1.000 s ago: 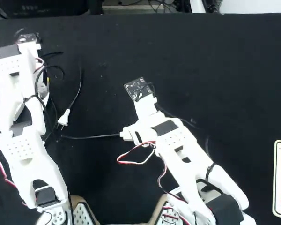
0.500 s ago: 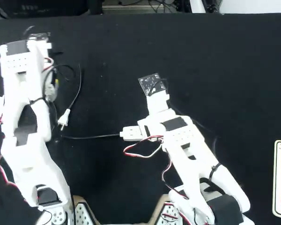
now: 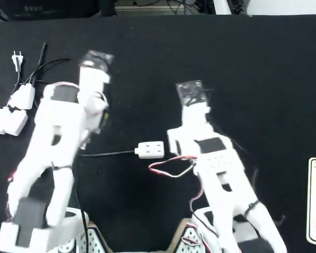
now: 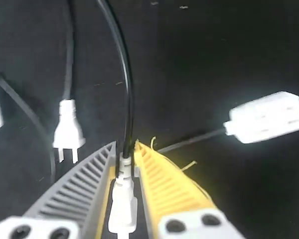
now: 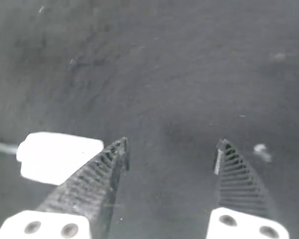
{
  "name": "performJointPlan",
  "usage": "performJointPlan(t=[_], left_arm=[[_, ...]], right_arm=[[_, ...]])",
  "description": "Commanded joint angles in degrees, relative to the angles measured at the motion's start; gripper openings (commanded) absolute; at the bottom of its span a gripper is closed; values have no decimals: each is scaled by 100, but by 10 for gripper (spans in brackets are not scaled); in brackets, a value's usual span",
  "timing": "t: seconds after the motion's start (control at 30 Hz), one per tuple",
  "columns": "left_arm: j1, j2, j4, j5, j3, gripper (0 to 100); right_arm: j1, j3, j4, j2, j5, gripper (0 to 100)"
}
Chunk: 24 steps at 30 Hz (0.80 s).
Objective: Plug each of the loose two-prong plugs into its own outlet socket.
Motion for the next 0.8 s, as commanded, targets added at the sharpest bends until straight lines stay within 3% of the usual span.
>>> performJointPlan(t=[0.0, 0.17, 0.4, 0.67, 0.77], left_arm=[[514, -571, -413, 44, 391, 30], [1341, -659, -580, 44, 813, 33], [2114, -659, -580, 44, 848, 36], [2466, -695, -659, 53, 1147, 244], [2413, -730, -536, 9, 1095, 241]], right_arm=[[818, -57, 62, -558, -97, 266], [1310, -22, 62, -734, -343, 266], [1284, -22, 62, -734, -378, 266], [1266, -22, 53, -734, -378, 266], [1257, 66, 18, -734, -369, 266]])
